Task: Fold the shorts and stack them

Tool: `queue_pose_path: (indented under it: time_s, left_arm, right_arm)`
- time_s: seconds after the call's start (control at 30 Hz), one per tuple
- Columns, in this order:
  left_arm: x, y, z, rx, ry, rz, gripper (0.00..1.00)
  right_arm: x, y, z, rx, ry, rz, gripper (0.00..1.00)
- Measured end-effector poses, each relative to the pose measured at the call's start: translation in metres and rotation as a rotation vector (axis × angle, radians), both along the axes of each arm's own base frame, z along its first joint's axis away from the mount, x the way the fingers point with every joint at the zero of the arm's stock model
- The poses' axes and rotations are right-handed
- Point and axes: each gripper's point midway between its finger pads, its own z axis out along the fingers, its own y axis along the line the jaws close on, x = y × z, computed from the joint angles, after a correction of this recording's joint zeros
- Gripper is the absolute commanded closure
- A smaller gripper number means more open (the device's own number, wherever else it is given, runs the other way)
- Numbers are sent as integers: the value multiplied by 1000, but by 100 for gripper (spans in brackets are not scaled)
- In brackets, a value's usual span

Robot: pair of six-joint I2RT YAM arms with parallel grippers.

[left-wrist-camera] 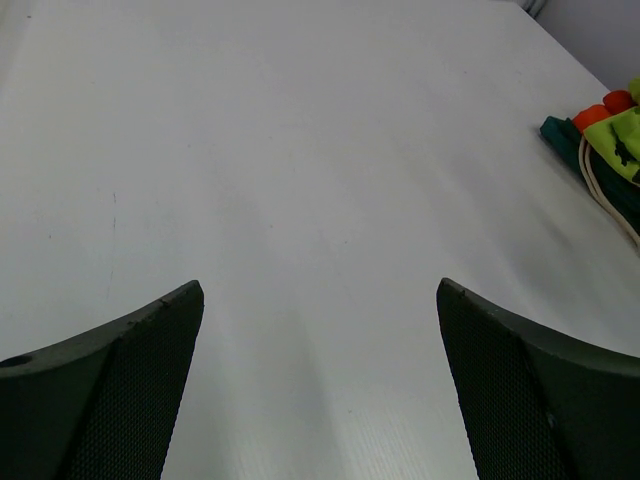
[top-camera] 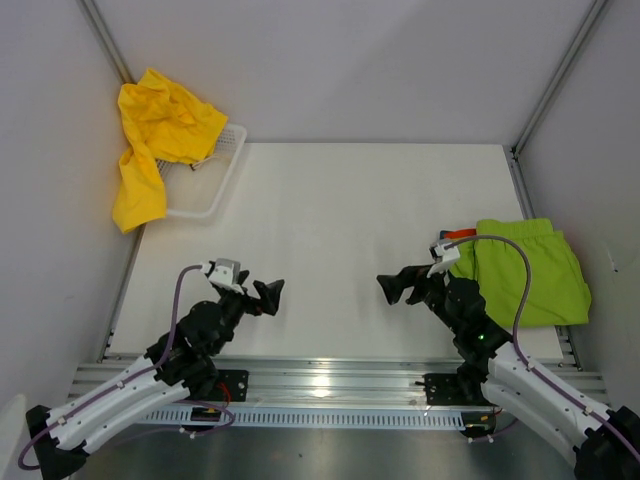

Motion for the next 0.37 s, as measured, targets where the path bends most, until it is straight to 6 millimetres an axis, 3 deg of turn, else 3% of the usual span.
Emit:
queue_pose_path:
  time_s: [0.37]
  left_arm:
    - [2, -2, -6, 27, 13, -3, 1]
  right_arm:
    - [0, 8, -21, -51, 50, 26, 1]
